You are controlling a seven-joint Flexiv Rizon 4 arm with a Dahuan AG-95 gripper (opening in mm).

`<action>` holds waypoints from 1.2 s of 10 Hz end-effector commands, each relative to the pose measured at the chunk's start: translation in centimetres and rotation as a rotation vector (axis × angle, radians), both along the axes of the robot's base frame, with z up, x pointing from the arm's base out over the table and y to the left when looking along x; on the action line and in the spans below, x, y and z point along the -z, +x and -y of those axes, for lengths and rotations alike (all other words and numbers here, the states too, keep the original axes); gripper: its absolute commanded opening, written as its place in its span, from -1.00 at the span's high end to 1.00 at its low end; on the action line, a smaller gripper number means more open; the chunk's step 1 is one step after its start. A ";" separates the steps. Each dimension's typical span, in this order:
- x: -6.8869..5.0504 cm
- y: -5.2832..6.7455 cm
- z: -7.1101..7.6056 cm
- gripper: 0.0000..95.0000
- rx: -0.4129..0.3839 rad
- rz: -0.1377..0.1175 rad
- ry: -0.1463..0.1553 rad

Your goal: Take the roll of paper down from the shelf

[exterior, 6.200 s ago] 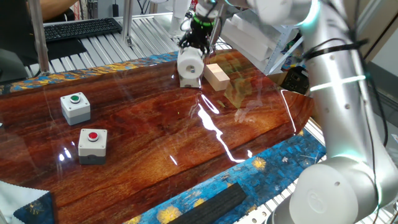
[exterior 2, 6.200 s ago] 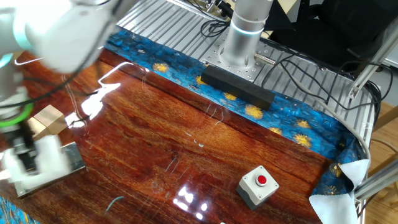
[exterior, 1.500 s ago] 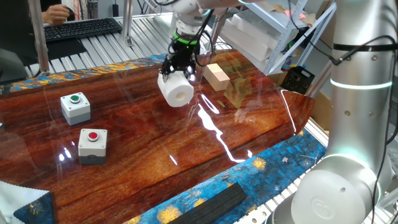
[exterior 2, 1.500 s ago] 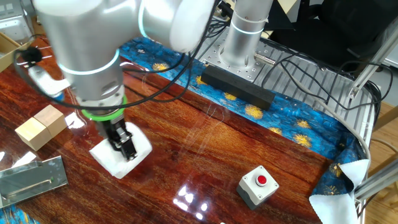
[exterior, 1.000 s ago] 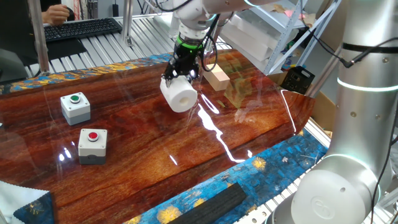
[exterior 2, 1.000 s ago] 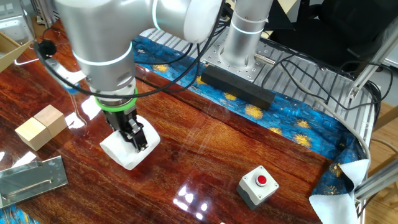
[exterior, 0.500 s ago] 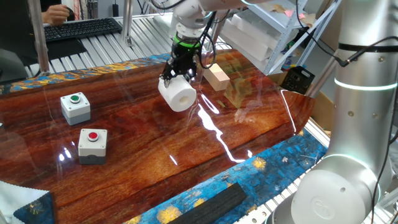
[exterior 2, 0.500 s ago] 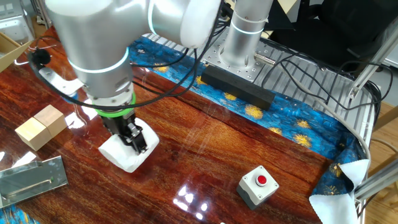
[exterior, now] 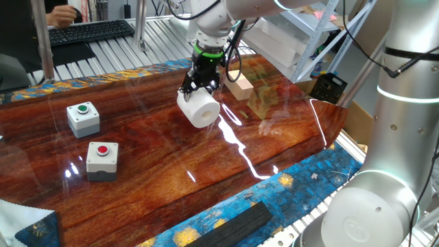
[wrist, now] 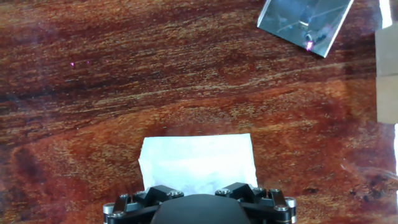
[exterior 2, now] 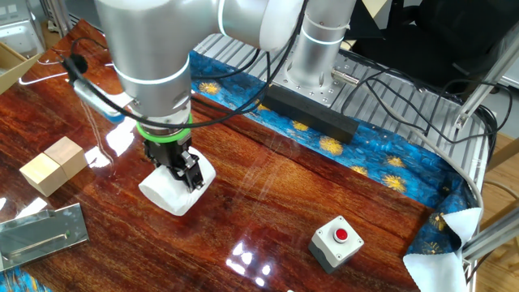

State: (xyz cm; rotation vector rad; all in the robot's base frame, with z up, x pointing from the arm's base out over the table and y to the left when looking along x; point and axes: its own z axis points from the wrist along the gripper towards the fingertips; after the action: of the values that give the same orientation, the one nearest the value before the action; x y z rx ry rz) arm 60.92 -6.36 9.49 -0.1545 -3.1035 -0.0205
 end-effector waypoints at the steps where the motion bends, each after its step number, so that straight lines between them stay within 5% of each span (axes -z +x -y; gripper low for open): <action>1: 0.1 0.0 0.0 1.00 0.001 0.009 -0.002; 5: 0.3 -0.1 0.0 1.00 -0.011 0.009 -0.006; 6: 0.3 -0.1 0.0 0.60 -0.002 0.003 -0.007; 7: 0.3 -0.1 0.0 -0.20 0.007 -0.003 -0.004; 9: 0.2 -0.1 -0.1 -1.00 -0.008 -0.023 0.005; 12: 0.3 -0.2 -0.1 -1.00 -0.038 -0.027 -0.001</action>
State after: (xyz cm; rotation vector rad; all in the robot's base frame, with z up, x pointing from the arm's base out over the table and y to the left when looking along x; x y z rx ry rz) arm 61.01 -6.24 9.24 -0.0884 -3.0712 -0.0214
